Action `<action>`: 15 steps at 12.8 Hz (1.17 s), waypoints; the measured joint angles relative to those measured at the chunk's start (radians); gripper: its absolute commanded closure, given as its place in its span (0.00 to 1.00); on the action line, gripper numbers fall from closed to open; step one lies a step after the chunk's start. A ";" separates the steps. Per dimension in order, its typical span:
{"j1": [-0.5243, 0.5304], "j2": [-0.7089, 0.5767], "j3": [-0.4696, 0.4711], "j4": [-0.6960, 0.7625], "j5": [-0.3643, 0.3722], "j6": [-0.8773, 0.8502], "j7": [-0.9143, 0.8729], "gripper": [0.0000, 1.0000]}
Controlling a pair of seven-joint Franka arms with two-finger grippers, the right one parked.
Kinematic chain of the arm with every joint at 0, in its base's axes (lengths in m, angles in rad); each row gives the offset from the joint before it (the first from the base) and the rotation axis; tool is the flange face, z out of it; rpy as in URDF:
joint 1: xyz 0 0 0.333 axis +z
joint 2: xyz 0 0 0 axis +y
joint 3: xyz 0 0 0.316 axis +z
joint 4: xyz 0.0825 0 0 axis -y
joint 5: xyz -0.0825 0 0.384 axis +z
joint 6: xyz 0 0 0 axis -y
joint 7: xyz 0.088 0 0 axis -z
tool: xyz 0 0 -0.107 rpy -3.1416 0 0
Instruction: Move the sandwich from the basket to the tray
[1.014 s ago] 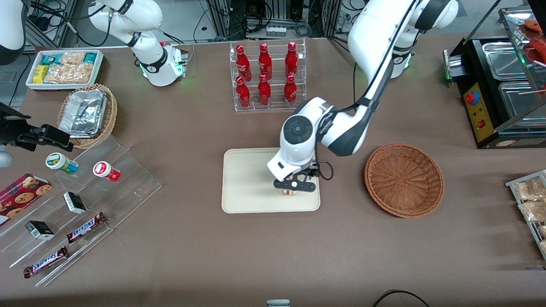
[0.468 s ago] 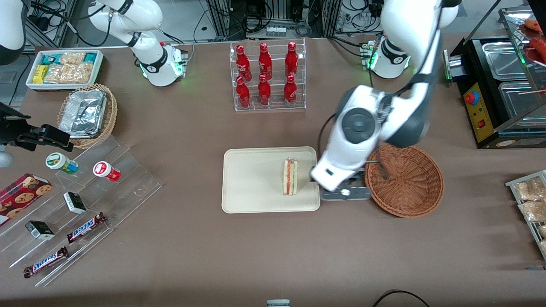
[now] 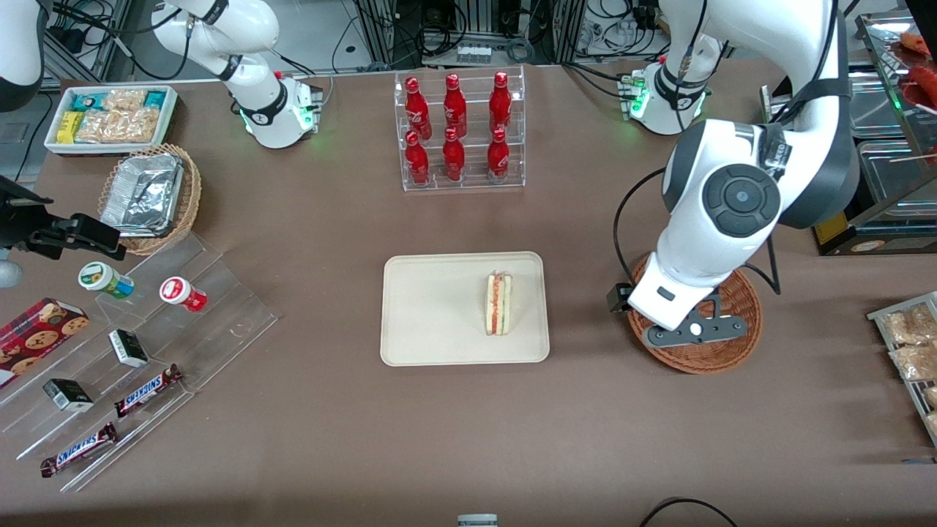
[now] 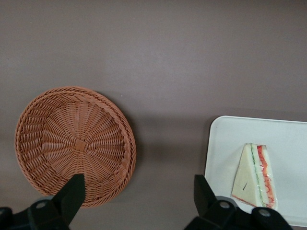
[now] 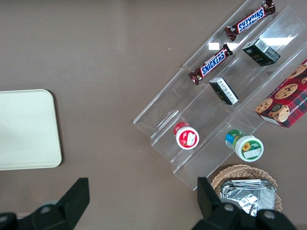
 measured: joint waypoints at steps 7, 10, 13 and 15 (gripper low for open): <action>0.000 -0.037 0.049 0.000 -0.001 -0.057 0.013 0.00; 0.004 -0.066 0.058 -0.001 -0.001 -0.066 0.021 0.00; 0.087 -0.086 0.045 -0.001 -0.003 -0.089 0.056 0.00; 0.152 -0.110 0.015 -0.001 -0.005 -0.124 0.102 0.00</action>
